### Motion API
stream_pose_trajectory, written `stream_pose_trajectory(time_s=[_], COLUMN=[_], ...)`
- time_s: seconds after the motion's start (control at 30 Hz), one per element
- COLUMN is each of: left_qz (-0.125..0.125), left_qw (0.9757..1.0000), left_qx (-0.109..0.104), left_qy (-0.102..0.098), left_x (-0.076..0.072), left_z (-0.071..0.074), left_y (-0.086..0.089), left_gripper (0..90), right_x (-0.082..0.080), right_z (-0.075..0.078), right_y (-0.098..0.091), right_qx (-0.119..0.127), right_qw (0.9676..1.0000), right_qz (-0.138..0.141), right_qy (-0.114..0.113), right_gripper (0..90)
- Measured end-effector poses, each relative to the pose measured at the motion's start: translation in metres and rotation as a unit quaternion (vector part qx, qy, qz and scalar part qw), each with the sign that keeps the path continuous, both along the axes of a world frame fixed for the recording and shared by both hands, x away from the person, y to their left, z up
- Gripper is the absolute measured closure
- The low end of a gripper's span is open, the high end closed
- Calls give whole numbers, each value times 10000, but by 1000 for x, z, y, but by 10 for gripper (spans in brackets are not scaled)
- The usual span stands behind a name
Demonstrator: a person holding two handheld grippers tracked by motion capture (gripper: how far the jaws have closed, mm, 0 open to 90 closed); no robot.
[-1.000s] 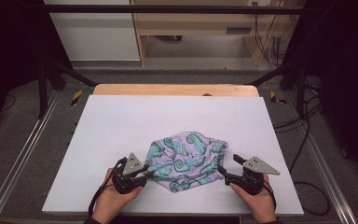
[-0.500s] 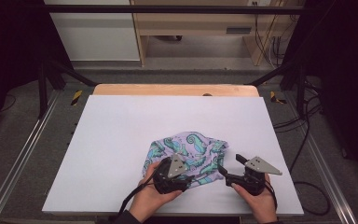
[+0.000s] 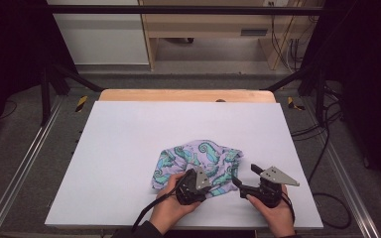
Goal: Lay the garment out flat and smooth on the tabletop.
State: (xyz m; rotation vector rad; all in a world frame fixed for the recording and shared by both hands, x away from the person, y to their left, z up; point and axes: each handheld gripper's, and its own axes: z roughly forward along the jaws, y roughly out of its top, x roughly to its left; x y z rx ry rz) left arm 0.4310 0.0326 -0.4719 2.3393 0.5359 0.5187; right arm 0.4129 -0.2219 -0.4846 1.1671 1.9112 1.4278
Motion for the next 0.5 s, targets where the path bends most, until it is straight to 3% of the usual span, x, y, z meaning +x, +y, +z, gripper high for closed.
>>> stream_pose_trajectory(time_s=[0.13, 0.2, 0.37, 0.5], left_qz=[41, -45, -132, -218], left_qw=[9998, 9998, 9993, 9990], left_qx=[-138, -57, -126, -18], left_qy=[135, 185, 327, 388], left_x=[5, 5, 8, 10], left_z=[2, 1, 7, 8], left_y=[1, -1, -6, -9], left_gripper=[686, 765, 777, 875], right_x=[0, 0, 0, 0], right_z=[0, 0, 0, 0], right_y=[0, 0, -1, -1], right_qx=[-1, 3, 3, 10], right_qw=[10000, 10000, 10000, 10000], right_qz=[9, 6, 6, -4], right_qy=[-8, -2, -6, -6], right_gripper=[156, 157, 156, 156])
